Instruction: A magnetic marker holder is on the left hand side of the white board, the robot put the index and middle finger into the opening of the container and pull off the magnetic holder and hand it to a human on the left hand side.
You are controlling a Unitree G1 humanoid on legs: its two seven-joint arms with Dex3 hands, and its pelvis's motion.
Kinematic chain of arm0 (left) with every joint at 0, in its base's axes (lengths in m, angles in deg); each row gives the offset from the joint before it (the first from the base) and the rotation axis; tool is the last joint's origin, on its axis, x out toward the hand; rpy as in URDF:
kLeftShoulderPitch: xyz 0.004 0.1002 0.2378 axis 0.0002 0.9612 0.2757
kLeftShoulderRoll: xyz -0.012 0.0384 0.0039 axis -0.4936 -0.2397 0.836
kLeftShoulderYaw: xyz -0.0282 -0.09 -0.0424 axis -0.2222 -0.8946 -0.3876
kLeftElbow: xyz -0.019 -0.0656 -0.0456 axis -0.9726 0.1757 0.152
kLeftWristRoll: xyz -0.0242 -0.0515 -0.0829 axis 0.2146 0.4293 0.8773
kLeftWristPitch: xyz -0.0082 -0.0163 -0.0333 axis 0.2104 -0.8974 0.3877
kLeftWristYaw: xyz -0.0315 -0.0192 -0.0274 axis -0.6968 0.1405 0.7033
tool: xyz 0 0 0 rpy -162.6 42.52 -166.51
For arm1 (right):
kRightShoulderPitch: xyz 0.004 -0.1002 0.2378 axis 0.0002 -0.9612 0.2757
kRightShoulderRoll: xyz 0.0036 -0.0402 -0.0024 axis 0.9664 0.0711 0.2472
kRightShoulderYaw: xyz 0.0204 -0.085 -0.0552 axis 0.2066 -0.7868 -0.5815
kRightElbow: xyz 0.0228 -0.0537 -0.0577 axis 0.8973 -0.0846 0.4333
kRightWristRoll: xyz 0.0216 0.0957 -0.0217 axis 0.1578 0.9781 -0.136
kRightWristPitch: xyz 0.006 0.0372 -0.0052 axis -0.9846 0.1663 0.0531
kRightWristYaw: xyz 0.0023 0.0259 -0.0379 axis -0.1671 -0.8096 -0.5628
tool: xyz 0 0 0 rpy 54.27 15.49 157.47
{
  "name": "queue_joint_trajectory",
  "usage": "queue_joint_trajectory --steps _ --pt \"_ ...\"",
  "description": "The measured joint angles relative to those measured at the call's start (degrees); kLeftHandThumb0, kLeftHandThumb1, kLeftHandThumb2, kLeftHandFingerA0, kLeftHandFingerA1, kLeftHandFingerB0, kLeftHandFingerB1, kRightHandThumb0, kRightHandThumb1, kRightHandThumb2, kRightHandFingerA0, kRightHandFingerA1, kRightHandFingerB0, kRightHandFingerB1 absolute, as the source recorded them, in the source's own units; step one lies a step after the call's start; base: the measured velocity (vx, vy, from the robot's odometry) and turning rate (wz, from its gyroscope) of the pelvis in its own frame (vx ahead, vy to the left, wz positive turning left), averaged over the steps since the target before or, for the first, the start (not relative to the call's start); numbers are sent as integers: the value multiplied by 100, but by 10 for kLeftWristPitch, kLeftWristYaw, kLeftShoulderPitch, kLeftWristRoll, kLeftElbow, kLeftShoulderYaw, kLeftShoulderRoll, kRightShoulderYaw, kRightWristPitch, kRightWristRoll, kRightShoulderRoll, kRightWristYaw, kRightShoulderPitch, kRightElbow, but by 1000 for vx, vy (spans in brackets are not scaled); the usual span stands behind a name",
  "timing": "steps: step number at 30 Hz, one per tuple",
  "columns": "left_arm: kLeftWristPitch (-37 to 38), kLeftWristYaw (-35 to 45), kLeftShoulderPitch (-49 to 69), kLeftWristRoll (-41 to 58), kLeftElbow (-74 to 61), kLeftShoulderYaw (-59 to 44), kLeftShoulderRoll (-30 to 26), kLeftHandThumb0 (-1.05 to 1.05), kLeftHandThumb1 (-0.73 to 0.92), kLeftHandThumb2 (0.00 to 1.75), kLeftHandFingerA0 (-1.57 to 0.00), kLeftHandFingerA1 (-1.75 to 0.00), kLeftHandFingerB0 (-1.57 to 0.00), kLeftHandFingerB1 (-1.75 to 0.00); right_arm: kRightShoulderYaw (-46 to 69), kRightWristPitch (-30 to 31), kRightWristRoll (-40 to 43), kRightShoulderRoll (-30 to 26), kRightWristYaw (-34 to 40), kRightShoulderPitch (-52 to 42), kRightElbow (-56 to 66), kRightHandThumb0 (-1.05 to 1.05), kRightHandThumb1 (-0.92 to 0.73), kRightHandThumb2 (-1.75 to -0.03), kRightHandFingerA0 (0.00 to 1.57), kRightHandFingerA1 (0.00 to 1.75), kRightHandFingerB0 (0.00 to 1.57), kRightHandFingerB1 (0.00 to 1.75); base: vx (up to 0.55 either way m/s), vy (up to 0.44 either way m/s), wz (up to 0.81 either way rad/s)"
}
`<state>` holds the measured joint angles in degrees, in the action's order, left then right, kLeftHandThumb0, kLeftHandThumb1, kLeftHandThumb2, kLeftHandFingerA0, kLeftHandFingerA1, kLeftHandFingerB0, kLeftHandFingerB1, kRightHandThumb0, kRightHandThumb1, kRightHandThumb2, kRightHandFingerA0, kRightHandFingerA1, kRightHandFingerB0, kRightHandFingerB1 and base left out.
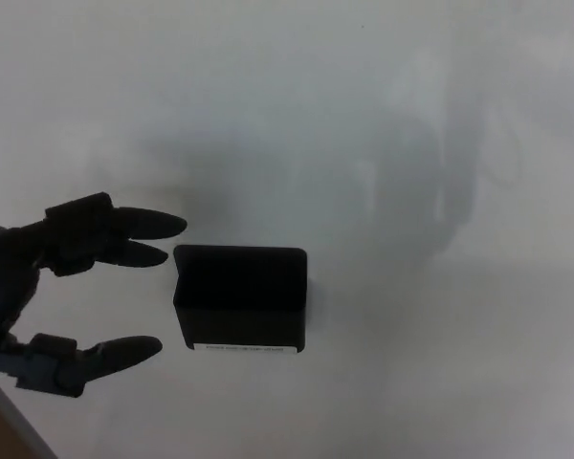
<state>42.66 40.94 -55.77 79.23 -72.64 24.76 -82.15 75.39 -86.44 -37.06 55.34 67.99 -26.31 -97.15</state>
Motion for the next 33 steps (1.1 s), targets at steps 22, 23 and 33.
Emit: queue_joint_trajectory --steps 22,23,33 --pt "-94 81 -243 -98 27 176 -133 -48 46 54 -41 -41 -40 -35 -25 -90 -68 -26 153 25 -74 -43 -67 -61 86 54 33 32 0 0 0" --pt "-100 85 -249 -101 28 181 -136 -48 46 54 -41 -41 -40 -35 -26 -92 -69 -27 154 25 -76 -43 -67 -61 86 54 33 32 0 0 0" --pt "-194 137 -304 -143 11 248 -169 -38 58 58 -32 -37 -31 -31 -30 -104 -73 -27 166 29 -90 -42 -66 -60 85 54 33 32 0 0 0"
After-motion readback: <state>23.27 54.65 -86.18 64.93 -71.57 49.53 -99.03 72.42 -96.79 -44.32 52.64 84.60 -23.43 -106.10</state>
